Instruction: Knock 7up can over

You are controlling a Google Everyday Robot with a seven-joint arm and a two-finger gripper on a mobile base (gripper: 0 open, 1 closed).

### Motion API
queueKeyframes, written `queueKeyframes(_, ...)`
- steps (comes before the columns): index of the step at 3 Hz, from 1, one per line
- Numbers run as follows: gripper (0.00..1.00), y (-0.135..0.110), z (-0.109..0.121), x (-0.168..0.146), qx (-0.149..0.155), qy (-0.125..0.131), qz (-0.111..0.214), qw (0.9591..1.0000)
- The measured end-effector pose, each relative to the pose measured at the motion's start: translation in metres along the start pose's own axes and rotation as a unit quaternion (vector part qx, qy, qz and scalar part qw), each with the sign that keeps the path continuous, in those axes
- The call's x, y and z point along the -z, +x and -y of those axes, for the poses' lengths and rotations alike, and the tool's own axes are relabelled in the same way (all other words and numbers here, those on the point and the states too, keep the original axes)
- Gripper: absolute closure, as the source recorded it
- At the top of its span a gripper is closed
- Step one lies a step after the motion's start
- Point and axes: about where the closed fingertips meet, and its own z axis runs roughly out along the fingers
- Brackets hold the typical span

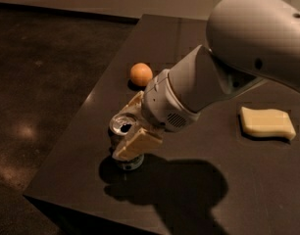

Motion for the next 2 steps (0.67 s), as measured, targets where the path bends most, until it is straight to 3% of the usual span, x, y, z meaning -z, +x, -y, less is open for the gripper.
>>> queueKeyframes(1, 0.62, -0.003, 0.004, 0.006, -0.005, 0.006, -0.003, 1.0000)
queueKeyframes(2, 0.86, -0.006, 0.015, 0.028, -0.007, 0.030, -0.033, 0.9990)
